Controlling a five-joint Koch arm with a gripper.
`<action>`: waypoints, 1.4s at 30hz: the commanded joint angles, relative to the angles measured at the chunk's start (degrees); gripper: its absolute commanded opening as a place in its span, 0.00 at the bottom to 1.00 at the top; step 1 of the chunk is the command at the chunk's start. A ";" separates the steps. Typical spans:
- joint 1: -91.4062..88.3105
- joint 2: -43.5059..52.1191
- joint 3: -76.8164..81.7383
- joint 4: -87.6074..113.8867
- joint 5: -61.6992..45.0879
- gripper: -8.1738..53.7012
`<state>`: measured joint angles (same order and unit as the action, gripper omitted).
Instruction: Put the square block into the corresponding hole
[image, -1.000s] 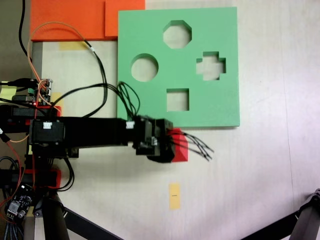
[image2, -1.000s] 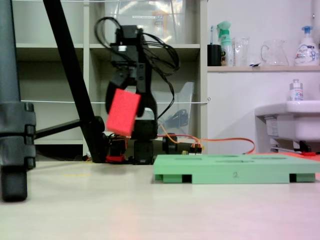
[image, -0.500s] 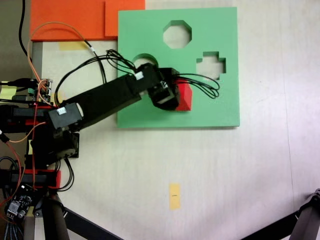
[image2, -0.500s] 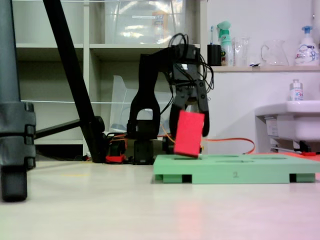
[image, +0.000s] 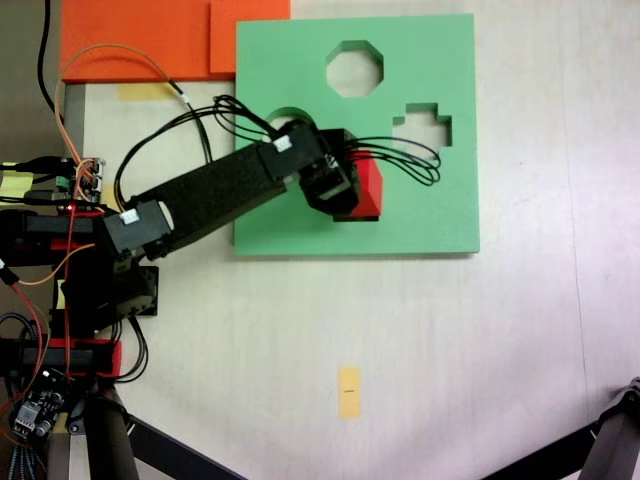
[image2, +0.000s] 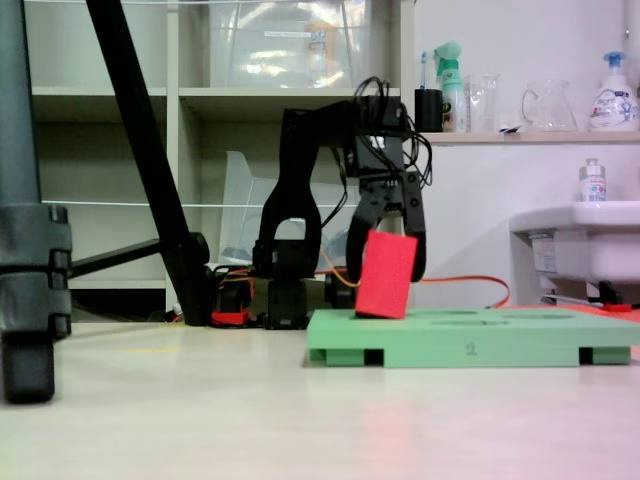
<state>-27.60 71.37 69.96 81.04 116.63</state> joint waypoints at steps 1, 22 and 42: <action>-1.58 3.34 -2.99 2.81 1.32 0.39; 0.00 -8.70 -6.94 2.55 -2.29 0.48; 0.09 9.32 -9.58 12.57 -4.22 0.97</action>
<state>-27.51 75.23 62.93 90.18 112.76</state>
